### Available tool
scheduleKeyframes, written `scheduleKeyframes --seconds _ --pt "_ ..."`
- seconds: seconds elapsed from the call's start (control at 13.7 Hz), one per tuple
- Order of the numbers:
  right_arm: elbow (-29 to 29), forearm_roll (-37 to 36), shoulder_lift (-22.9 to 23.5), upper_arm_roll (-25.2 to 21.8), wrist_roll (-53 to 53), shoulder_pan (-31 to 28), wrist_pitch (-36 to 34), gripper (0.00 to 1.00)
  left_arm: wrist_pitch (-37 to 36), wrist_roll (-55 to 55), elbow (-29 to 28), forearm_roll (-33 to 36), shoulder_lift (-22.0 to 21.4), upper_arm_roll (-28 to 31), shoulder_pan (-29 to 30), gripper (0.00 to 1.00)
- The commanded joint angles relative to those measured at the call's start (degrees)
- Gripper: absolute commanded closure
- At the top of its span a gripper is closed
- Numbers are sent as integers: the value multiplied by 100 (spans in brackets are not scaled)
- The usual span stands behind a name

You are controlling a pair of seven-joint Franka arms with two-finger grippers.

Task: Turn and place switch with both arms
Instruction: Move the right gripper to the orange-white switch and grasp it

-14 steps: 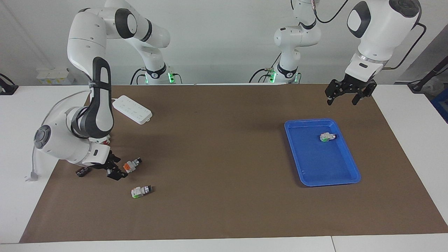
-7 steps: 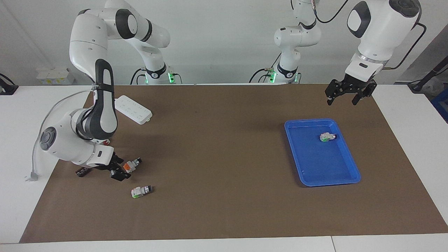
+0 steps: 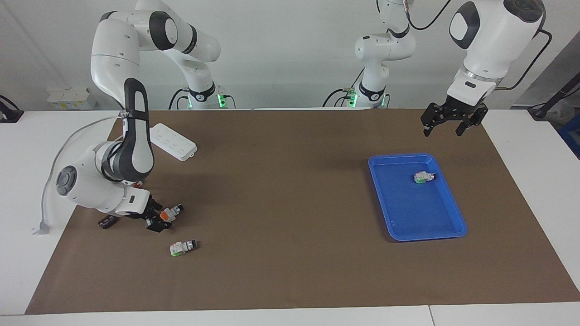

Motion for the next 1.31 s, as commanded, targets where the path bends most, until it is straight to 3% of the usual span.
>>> scheduleKeyframes --seconds 0.0,0.44,0.51,0.58,1.24 --pt "-291 132 -134 44 173 -38 60 50 177 -23 -227 -61 -168 43 -53 0" --pt "-449 246 -196 44 217 -38 112 67 265 4 -315 -61 -195 43 -62 0" --pt "-458 255 -196 44 217 -38 112 79 257 4 -332 -61 -203 43 -62 0" --pt "-466 264 -205 44 217 -29 95 100 265 12 -341 -61 -221 43 -62 0" --pt "-458 1668 -468 149 1490 155 -766 100 248 -66 -455 -70 -265 43 -62 0"
